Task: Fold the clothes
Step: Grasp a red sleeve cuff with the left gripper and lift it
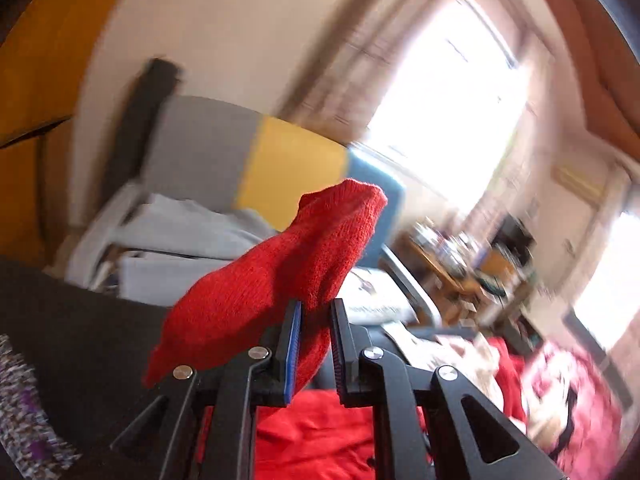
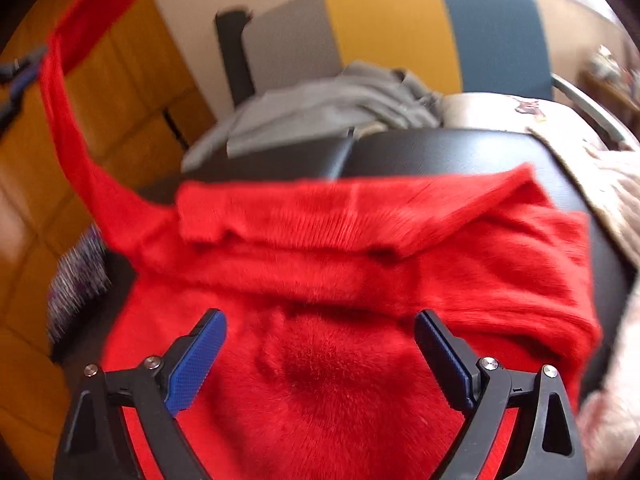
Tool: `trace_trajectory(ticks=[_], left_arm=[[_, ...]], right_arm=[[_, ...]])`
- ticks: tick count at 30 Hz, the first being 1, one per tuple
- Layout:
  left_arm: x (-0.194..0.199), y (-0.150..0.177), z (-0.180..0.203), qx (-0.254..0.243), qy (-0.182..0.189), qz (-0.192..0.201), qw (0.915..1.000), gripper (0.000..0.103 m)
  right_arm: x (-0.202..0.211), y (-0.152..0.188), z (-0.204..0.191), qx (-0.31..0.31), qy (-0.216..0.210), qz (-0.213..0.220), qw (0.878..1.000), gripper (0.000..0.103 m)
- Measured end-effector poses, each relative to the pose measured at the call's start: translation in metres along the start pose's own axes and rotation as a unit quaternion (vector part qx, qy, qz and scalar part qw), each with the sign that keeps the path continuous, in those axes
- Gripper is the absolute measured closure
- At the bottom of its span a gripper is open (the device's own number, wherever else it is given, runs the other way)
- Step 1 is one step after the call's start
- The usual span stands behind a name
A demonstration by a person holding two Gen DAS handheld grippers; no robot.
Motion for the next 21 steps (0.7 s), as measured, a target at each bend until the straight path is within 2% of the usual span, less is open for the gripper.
trace_trajectory(ticks=[5, 10, 12, 16, 19, 21], left_arm=[[-0.086, 0.044, 0.068, -0.073, 0.022, -0.072, 0.9945, 0.090], [-0.162, 0.107, 0.104, -0.118, 0.022, -0.160, 0.9798, 0.088], [-0.175, 0.128, 0.103, -0.122, 0.014, -0.184, 0.9752, 0.088], [-0.167, 0.152, 0.070, -0.056, 0.028, -0.197, 0.9784, 0.086], [-0.134, 0.173, 0.039, 0.031, 0.039, -0.183, 0.9818, 0.083], [-0.108, 0.193, 0.010, 0.073, 0.025, -0.173, 0.9818, 0.083]], right_arm=[[0.048, -0.004, 0.016, -0.027, -0.001, 0.036, 0.999, 0.007], [0.073, 0.003, 0.036, -0.051, 0.014, 0.048, 0.997, 0.007], [0.079, 0.007, 0.045, -0.056, 0.022, 0.046, 0.997, 0.007], [0.085, 0.017, 0.060, -0.078, 0.013, 0.041, 0.996, 0.007], [0.083, -0.001, 0.061, -0.057, 0.020, 0.053, 0.997, 0.009], [0.077, -0.021, 0.057, -0.032, 0.026, 0.063, 0.997, 0.010]])
Point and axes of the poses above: each gripper's, at about its wrist camera, not at the fingertips, and x roughly against the way its jaws point, z to its right, y to its underside, the point moved 9 cm from there along -x, roughly the way its jaws point, and after that the axes turned 4 degrees about -z, right-handed, at the moved point
